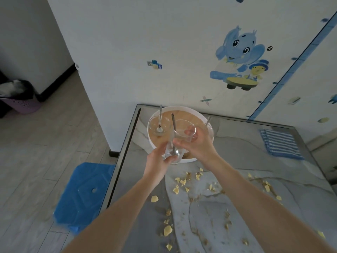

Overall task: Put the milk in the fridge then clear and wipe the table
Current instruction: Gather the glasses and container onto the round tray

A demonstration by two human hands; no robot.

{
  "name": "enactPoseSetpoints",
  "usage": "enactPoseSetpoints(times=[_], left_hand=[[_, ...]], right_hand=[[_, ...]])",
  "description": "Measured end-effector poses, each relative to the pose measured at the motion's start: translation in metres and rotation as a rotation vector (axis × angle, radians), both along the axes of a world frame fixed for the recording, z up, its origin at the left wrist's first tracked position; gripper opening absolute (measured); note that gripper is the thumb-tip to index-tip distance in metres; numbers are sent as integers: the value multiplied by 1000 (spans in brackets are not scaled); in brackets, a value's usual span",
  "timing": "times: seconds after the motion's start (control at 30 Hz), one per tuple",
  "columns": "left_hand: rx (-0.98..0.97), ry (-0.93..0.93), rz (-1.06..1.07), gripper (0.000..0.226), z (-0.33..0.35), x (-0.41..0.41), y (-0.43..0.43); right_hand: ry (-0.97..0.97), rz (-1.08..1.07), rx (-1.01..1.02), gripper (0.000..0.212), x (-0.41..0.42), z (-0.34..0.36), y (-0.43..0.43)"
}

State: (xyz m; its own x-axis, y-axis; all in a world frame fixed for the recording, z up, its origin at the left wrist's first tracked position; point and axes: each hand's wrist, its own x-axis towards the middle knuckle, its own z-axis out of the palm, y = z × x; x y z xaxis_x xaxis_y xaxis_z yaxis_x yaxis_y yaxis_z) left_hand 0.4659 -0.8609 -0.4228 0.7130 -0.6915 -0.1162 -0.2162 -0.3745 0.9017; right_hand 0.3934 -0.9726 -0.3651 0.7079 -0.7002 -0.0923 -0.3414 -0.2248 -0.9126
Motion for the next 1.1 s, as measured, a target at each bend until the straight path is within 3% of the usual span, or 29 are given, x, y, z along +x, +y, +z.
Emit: enactPoseSetpoints(times=[0.2, 0.33, 0.63, 0.73, 0.93, 1.1], left_hand=[[-31, -24, 68, 45, -5, 10, -10], [-4, -20, 107, 40, -14, 20, -11], [119, 64, 164, 63, -30, 27, -14], [137, 96, 179, 62, -36, 28, -19], [194, 162, 230, 56, -47, 36, -32], [224, 187, 232, 46, -58, 45, -42]], right_hand=[[14, 24, -20, 55, 18, 0, -17], [16, 33, -11, 50, 31, 7, -34], [-32, 72, -46, 60, 63, 27, -67], [-36, 64, -79, 70, 72, 29, -78], [-55, 4, -118, 62, 87, 21, -101], [-57, -76, -102, 69, 102, 3, -117]])
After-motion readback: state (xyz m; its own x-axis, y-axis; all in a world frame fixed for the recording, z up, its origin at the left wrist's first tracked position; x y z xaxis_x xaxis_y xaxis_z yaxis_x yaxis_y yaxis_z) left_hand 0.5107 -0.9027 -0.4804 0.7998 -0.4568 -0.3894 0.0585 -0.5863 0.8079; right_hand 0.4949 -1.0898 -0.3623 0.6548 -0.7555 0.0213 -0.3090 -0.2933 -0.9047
